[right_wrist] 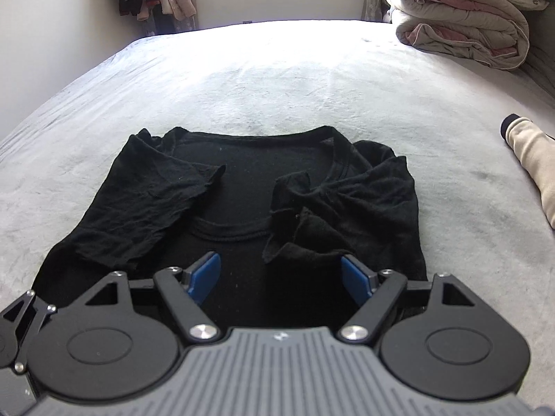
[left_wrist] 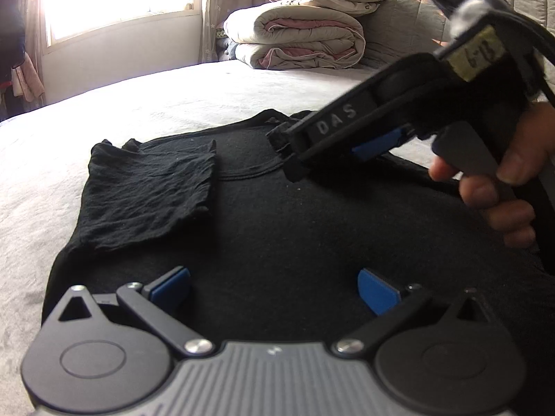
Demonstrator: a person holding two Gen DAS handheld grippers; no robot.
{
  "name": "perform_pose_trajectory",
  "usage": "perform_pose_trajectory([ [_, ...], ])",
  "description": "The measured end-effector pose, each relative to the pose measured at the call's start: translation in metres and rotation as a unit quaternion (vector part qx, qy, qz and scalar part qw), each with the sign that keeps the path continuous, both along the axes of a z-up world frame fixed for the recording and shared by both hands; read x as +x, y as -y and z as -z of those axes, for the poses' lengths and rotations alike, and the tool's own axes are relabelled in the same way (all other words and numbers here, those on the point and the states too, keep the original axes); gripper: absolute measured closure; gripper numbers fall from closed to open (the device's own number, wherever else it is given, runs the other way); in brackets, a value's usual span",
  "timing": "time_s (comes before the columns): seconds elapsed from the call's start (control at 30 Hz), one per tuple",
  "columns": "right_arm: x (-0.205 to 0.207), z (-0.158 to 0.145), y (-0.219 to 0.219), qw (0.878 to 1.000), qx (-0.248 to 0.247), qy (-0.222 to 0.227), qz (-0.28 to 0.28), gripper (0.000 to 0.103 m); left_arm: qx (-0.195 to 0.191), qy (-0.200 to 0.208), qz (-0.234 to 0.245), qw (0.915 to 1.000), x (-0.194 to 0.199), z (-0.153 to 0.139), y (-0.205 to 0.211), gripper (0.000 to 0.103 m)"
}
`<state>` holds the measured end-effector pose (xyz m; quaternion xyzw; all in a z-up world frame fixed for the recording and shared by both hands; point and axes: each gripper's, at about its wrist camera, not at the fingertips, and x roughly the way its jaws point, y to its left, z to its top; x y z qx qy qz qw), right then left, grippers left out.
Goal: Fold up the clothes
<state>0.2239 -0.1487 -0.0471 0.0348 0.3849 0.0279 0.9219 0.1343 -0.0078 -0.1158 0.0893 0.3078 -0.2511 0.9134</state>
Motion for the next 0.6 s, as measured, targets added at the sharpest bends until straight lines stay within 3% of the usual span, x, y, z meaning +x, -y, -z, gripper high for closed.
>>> perform_pose_trajectory([
  [0.6,-0.121,0.004,0.021,0.998,-0.054,-0.030,0.023,0.023,0.000,0.000,0.000,1.0000,0.000,0.000,0.000,0.000],
])
